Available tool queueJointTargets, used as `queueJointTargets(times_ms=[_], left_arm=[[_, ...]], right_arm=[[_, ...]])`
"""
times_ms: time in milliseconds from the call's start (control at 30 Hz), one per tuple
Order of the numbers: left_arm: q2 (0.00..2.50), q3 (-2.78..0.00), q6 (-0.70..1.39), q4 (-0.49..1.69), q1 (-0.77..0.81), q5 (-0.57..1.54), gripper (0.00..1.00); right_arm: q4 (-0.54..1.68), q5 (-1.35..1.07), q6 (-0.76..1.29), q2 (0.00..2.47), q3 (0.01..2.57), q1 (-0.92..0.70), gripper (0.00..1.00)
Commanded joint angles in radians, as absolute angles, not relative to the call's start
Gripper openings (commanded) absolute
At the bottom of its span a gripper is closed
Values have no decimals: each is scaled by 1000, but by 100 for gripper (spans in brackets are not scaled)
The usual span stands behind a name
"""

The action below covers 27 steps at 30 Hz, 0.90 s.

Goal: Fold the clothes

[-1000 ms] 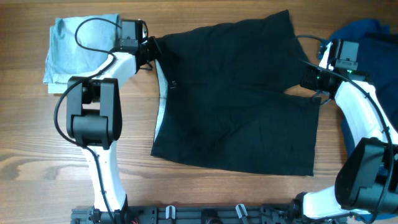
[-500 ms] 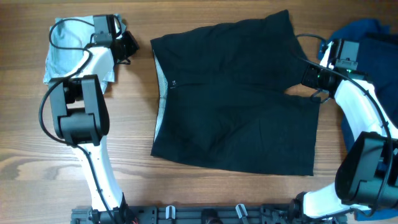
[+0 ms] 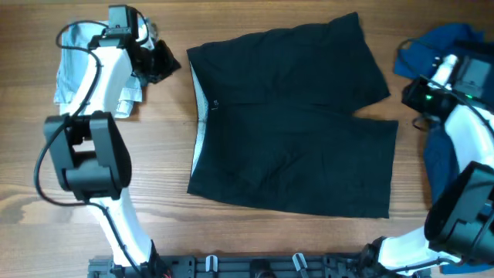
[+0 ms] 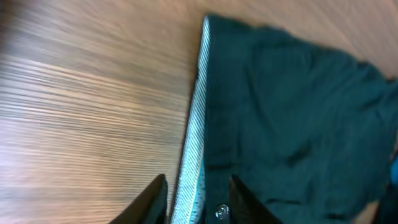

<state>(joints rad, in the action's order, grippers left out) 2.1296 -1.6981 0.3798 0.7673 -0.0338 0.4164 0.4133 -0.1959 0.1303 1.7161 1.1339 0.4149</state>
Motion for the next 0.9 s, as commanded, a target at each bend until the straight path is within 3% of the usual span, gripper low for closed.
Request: queueJointTargets(times_ms=[0, 200, 333, 400, 567, 733, 867], left_arm=[[2184, -1702, 344, 774, -17, 517, 34], [2188, -1702, 343, 760, 23, 516, 33], [2189, -1702, 343, 734, 67, 515, 33], [2189, -1702, 343, 719, 93, 515, 33], [2189, -1702, 344, 712, 143, 426, 34], [2189, -1702, 344, 710, 157, 380, 34], [2189, -1702, 345, 706, 157, 380, 34]], right_arm=[[413, -309, 81, 1744, 1137, 442, 45], [390, -320, -7, 1819, 1137, 435, 46], [380, -405, -27, 1881, 1137, 435, 13], [393, -468, -44, 1888, 1137, 435, 4], [421, -494, -50, 1863, 1142, 431, 4], [537, -728, 39, 1743, 1162, 431, 4], [706, -674, 54, 1699, 1159, 406, 4]])
